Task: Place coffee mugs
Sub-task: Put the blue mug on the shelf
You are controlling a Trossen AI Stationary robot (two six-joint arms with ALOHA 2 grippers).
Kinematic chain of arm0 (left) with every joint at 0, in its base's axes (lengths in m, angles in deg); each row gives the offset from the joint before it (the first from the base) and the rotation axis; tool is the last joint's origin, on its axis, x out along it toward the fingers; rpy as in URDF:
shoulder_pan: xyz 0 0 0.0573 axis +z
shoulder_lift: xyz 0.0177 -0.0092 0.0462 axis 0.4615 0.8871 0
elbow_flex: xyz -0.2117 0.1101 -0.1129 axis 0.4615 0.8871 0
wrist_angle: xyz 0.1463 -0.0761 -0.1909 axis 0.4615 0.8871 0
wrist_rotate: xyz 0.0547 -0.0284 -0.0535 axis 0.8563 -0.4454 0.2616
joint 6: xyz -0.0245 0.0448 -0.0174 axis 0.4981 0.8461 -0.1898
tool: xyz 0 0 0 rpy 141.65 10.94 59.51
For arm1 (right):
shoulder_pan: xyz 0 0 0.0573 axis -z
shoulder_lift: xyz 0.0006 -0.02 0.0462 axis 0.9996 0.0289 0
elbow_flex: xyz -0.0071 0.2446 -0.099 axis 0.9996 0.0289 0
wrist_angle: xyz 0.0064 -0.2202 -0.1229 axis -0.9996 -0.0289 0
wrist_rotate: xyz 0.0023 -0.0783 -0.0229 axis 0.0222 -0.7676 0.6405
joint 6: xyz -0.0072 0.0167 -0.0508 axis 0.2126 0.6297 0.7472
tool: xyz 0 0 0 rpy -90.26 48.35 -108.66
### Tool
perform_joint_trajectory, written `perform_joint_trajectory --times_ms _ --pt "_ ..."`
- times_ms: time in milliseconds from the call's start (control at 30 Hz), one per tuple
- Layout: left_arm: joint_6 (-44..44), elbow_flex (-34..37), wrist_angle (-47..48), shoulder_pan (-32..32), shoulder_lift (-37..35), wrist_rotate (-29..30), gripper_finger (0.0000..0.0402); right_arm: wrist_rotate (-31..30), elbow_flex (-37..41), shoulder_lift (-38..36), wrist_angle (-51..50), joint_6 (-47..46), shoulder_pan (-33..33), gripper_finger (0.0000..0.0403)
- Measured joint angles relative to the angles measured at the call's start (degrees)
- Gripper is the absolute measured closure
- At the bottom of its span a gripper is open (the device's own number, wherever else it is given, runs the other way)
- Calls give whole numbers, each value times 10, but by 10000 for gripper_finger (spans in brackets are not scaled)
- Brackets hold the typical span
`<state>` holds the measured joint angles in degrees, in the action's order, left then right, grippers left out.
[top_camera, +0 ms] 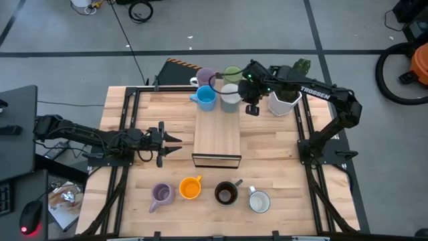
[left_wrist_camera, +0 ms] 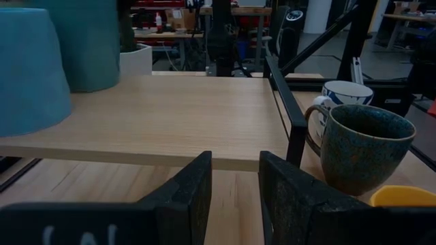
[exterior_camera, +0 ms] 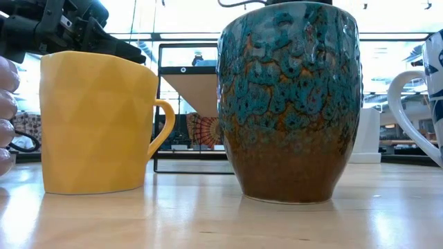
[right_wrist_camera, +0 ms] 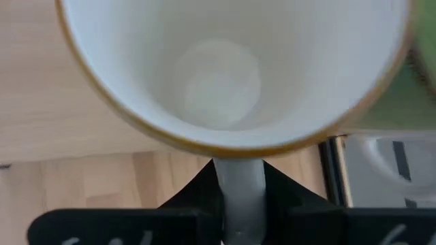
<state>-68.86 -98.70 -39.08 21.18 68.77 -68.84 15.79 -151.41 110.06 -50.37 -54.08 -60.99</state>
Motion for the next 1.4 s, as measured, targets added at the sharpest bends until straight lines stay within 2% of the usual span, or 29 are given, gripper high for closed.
perform_joint_trajectory --times_ms 333,767,1400 --pt "-2 0 0 0 0 0 271 2 0 0 14 0 2 315" --pt "-5 0 0 0 0 0 271 1 0 -6 26 -2 2 221" --pt "-21 0 -16 0 0 0 271 5 1 -28 30 -6 6 138"
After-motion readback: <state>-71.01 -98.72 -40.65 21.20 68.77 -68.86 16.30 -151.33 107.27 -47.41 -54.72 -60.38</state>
